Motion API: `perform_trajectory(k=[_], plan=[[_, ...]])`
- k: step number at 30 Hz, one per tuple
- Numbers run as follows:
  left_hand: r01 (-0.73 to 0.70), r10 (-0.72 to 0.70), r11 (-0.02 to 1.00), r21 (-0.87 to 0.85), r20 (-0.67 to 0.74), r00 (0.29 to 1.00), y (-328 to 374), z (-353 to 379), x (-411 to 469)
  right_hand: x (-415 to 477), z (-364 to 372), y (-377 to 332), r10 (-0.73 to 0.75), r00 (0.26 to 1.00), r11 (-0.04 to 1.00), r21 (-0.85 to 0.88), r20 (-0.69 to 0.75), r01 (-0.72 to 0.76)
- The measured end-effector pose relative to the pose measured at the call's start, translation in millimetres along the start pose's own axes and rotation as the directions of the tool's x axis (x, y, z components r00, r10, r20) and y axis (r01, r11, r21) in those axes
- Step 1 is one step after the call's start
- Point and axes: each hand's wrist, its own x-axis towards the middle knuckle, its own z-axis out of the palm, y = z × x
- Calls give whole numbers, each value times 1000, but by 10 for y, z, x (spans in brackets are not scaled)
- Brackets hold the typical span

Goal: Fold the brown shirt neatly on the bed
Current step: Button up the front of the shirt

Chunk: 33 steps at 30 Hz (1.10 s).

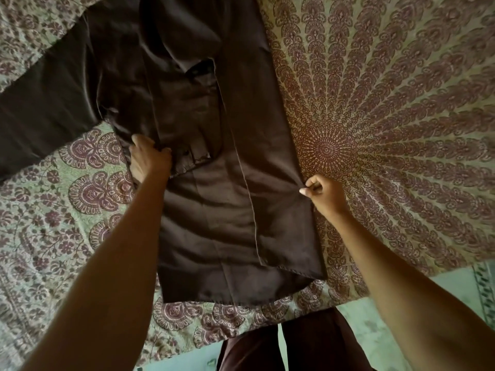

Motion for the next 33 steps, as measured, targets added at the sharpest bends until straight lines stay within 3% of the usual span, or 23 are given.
perform_trajectory(k=[1,2,4,7,10,12,13,15,16,18,23,26,29,31,33], plan=[[-64,64,998,6,-112,992,67,-10,-216,7,-32,39,-3,1000,1000,20,-9,3],[-132,129,991,-8,-139,982,130,6,-428,4,-48,62,-7,1000,999,32,-20,7],[-230,231,973,-22,59,971,157,217,-782,-53,-39,90,-41,998,999,20,-50,42],[-134,158,987,-85,482,862,102,620,-1241,-207,19,69,-63,993,997,-54,-100,57],[-26,83,994,-102,607,790,14,891,-1575,-347,86,171,43,998,986,-158,-47,-50],[-7,38,999,-47,695,718,-73,1009,-1720,-419,81,286,76,993,974,-219,92,-54],[14,30,998,-55,721,693,-105,1031,-1798,-445,53,340,73,984,981,-188,163,-42],[149,80,958,-245,726,683,-177,1050,-1949,-492,-31,400,117,959,990,52,257,-134],[278,78,889,-363,719,691,-219,1072,-2031,-512,-73,437,176,946,953,192,274,-233],[459,64,749,-478,742,667,-276,1136,-2237,-534,-115,531,258,935,895,304,244,-327],[481,-35,773,-414,729,684,-313,1238,-2601,-616,-132,532,62,998,998,11,-30,-62],[403,16,821,-405,720,693,-323,1273,-2596,-620,-66,406,-48,998,999,5,-48,48],[380,76,848,-371,793,605,-285,1269,-2616,-583,43,312,-79,997,996,-42,-22,78],[386,75,861,-331,834,547,-262,1297,-2611,-518,102,261,-64,994,995,-77,-89,57],[386,48,874,-296,842,537,-283,1358,-2573,-436,138,199,-43,989,995,-98,-141,30]])
